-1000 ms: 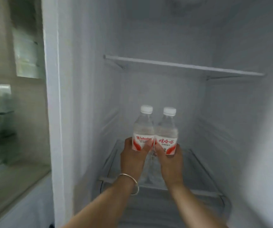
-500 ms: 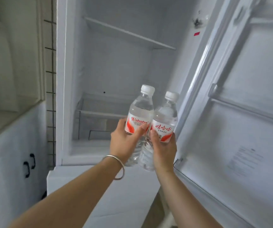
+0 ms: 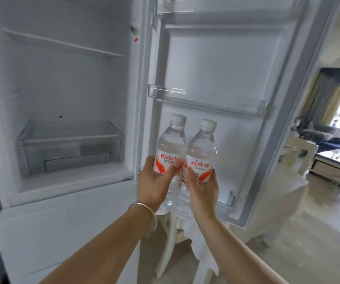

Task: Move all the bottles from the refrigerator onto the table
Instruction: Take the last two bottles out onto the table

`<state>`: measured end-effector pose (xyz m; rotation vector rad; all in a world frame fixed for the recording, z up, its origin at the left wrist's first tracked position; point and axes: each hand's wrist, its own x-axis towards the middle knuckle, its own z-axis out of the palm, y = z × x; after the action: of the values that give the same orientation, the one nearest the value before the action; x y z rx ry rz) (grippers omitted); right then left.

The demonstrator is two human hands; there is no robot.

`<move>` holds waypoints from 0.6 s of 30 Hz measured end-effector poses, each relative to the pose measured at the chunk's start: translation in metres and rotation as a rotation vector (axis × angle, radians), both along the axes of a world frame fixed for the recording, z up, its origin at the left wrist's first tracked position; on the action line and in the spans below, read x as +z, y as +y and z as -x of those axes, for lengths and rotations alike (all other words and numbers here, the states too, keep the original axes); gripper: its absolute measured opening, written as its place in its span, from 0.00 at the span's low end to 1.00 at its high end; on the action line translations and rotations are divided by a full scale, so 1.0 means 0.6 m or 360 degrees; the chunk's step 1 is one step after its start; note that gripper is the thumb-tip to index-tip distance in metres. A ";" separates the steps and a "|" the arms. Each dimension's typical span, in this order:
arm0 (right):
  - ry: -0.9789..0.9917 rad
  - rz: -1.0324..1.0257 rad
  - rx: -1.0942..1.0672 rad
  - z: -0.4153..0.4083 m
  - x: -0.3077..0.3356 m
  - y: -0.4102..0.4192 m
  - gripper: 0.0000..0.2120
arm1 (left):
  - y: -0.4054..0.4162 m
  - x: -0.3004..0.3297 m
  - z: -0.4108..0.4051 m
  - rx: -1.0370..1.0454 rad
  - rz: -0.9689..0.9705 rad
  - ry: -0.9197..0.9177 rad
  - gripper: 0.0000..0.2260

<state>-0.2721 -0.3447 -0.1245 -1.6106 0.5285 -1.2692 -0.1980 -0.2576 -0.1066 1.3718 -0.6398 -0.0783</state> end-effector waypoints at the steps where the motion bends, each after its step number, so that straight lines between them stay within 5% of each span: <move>1: 0.0004 0.0003 -0.0034 0.037 -0.001 -0.014 0.13 | -0.018 -0.002 0.036 -0.0033 0.0004 0.0006 0.17; 10: 0.0027 -0.0107 -0.0243 0.364 -0.028 -0.152 0.19 | -0.183 -0.034 0.338 -0.0295 -0.0047 0.0088 0.17; 18: 0.0101 -0.0180 -0.0468 0.503 -0.066 -0.288 0.11 | -0.333 -0.066 0.461 -0.0471 -0.0141 0.0126 0.22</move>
<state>-0.5740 -0.5178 -0.1643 -1.5208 0.8872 -1.3785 -0.4747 -0.4576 -0.1464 1.3431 -0.7762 -0.4003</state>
